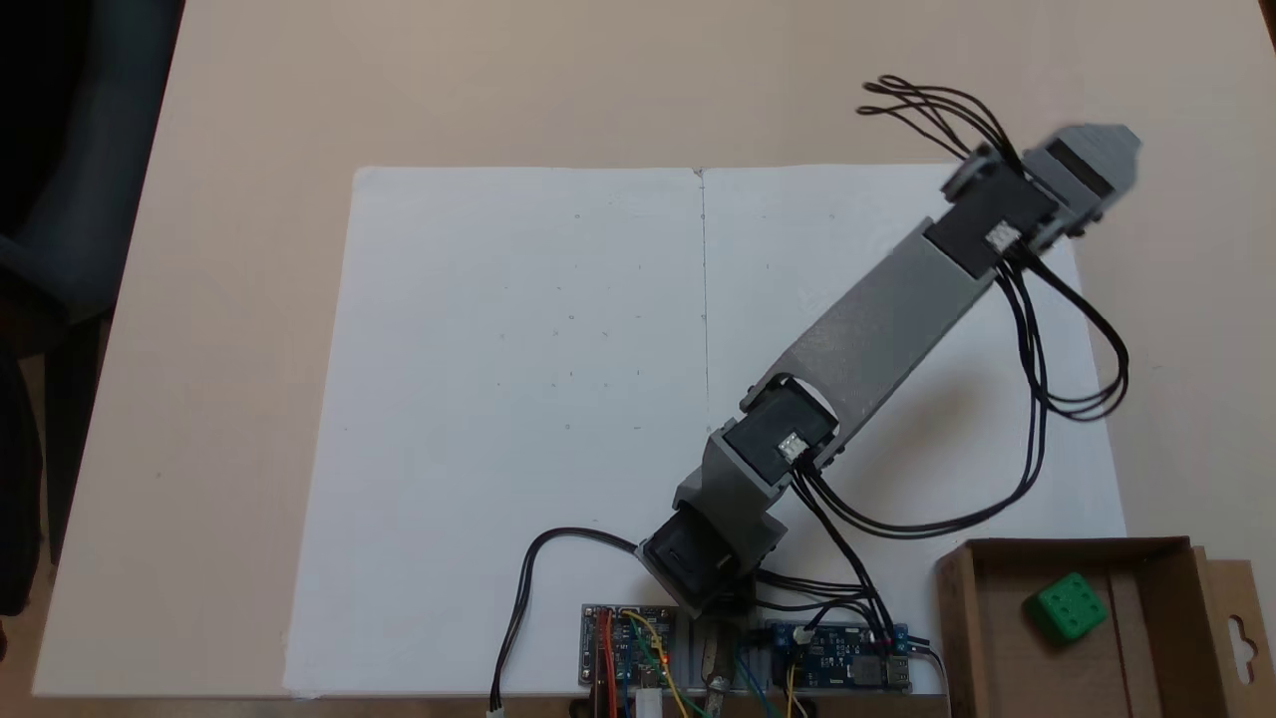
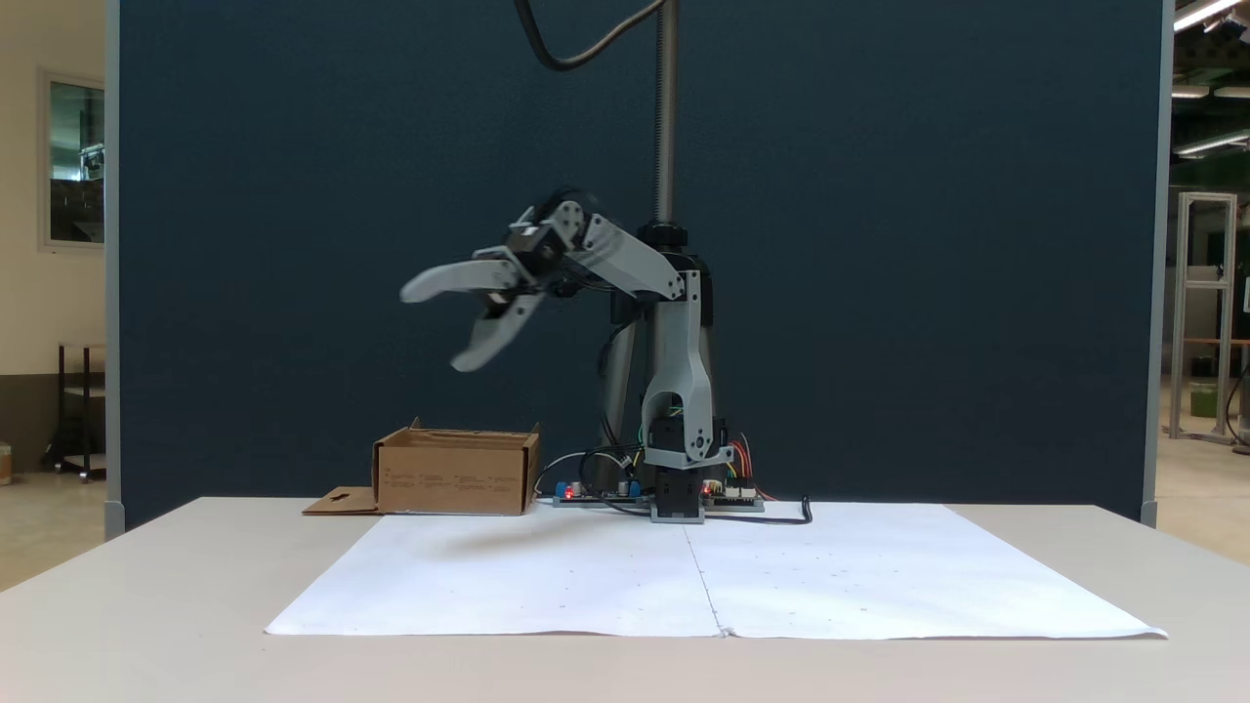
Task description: Grasp a green dice and put it in the bin.
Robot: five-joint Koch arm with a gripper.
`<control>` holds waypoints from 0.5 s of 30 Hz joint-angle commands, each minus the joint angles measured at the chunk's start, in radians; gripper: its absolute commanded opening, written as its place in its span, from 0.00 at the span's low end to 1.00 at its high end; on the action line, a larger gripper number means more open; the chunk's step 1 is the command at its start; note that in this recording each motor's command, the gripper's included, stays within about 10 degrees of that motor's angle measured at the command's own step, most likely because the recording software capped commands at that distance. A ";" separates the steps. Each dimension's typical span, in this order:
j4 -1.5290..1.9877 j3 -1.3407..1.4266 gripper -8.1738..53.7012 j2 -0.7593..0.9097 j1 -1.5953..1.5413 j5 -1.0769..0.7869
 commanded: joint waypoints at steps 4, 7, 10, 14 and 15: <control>-0.080 0.012 0.86 0.015 -0.198 0.058; -0.206 0.140 0.86 0.032 -0.314 0.057; -0.316 0.293 0.86 0.044 -0.428 0.055; -0.475 0.571 0.86 0.115 -0.554 0.029; -0.512 0.634 0.86 0.133 -0.578 0.011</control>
